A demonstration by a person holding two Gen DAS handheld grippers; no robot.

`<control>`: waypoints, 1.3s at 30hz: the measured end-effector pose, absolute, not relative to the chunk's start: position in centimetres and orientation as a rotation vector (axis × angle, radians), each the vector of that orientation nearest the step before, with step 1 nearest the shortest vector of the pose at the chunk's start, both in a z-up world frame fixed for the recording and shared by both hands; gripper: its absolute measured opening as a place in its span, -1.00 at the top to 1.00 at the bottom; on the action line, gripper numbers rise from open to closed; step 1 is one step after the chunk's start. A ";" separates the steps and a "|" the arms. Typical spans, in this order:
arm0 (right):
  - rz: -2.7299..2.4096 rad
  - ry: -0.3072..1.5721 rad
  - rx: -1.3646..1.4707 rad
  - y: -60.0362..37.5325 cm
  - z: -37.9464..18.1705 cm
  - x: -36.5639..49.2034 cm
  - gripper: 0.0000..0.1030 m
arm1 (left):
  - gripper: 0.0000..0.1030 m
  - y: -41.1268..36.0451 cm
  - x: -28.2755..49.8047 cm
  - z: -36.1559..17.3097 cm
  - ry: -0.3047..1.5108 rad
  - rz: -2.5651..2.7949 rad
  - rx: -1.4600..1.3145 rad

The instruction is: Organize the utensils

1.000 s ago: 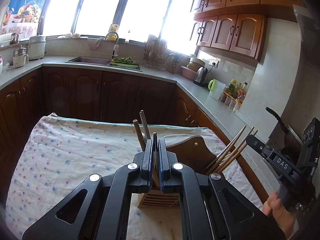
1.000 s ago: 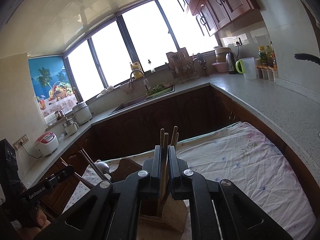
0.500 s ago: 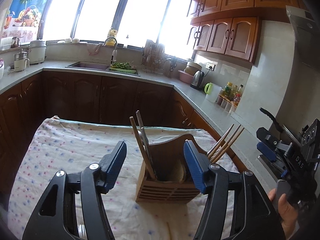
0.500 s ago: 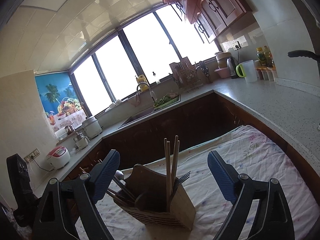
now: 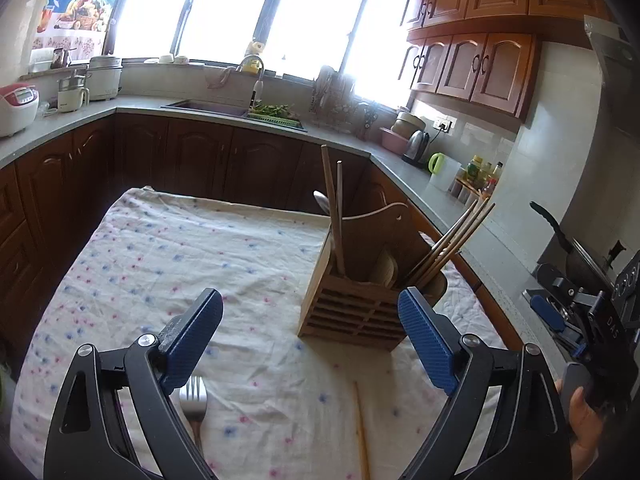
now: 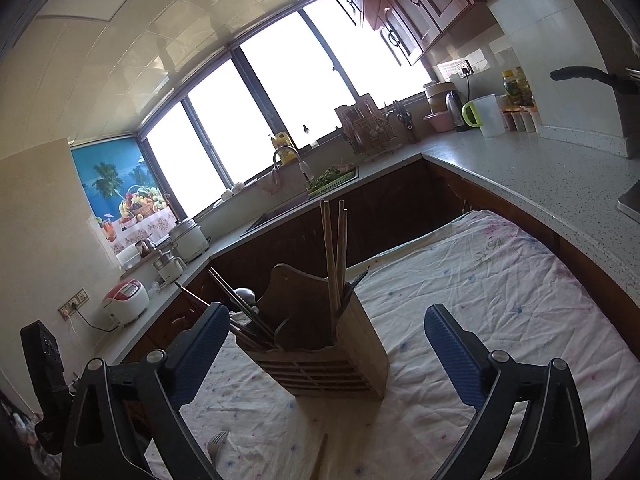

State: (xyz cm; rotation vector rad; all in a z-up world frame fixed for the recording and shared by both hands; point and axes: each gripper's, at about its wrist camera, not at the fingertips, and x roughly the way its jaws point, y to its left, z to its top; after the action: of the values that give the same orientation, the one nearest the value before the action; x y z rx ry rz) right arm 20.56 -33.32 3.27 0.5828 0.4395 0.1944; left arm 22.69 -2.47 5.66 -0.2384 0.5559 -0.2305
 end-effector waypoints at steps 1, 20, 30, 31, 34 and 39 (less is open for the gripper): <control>0.195 0.447 0.580 -33.1 3.1 20.1 -0.93 | -0.78 -2.3 22.2 5.3 0.564 -0.226 -0.242; 0.246 0.497 0.425 -27.6 0.4 10.5 -0.95 | -0.82 0.9 12.2 1.0 0.597 -0.122 -0.211; 0.252 0.339 0.261 -27.1 6.2 6.1 -1.00 | -1.00 -0.1 7.2 5.1 0.413 -0.114 -0.092; 0.246 0.318 0.259 -27.1 6.5 5.6 -1.00 | -1.00 -0.3 6.7 5.3 0.391 -0.105 -0.071; 0.226 0.292 0.235 -26.5 5.5 4.4 -1.00 | -1.00 -1.1 5.3 4.8 0.346 -0.079 -0.027; 0.179 0.326 0.215 -25.4 1.6 3.0 -1.00 | -1.00 -1.6 3.6 2.1 0.357 -0.058 0.002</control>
State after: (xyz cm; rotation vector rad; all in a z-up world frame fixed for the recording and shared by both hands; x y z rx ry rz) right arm 2.97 -25.38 1.60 0.2155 0.3264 0.1787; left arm 3.61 -1.63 2.13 0.0023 0.3574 -0.0582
